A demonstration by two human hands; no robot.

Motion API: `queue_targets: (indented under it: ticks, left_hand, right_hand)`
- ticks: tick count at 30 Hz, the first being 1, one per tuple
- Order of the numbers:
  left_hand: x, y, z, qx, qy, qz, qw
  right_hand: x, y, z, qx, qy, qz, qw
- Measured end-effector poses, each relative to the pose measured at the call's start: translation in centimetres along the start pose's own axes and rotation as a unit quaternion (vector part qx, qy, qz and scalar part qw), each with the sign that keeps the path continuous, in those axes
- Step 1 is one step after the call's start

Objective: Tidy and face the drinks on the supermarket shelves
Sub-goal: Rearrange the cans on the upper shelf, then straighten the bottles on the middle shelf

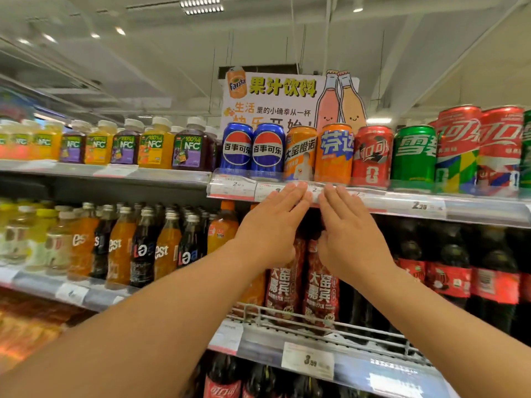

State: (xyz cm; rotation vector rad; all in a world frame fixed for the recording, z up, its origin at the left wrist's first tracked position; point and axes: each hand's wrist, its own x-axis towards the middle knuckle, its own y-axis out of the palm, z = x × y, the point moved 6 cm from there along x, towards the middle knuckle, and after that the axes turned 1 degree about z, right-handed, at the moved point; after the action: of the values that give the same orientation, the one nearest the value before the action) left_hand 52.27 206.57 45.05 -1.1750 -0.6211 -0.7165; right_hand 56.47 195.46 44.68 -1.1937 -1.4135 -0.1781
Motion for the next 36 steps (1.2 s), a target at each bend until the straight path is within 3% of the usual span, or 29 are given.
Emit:
queue_targets:
  ticks: [6, 10, 17, 21, 25, 31, 36]
  left_hand:
    - [-3.0, -0.4, 0.8, 0.047, 0.022, 0.053, 0.997]
    - [-7.4, -0.5, 5.8, 0.081, -0.02, 0.1, 0.991]
    - [-9.7, -3.4, 16.0, 0.082, -0.123, 0.068, 0.987]
    - [-9.9, -3.4, 21.5, 0.078, -0.154, 0.069, 0.983]
    - [-10.5, -1.8, 24.4, 0.09, -0.122, 0.059, 0.987]
    - [-10.2, -1.5, 25.8, 0.07, -0.057, -0.016, 0.996]
    - [-10.0, -1.9, 26.7, 0.052, -0.022, 0.0, 0.998]
  right_hand:
    - [0.1, 0.3, 0.8, -0.026, 0.024, 0.025, 0.999]
    - [0.1, 0.1, 1.0, -0.03, 0.034, 0.035, 0.998]
    - [0.2, 0.3, 1.9, -0.05, 0.096, 0.049, 0.993]
    - [1.9, -0.2, 5.8, -0.028, 0.131, 0.041, 0.99]
    - [4.3, 0.4, 13.2, 0.017, 0.053, 0.046, 0.997]
    - [10.2, 2.2, 19.8, 0.016, 0.05, 0.086, 0.995]
    - [12.7, 2.8, 23.2, -0.002, 0.067, 0.085, 0.994]
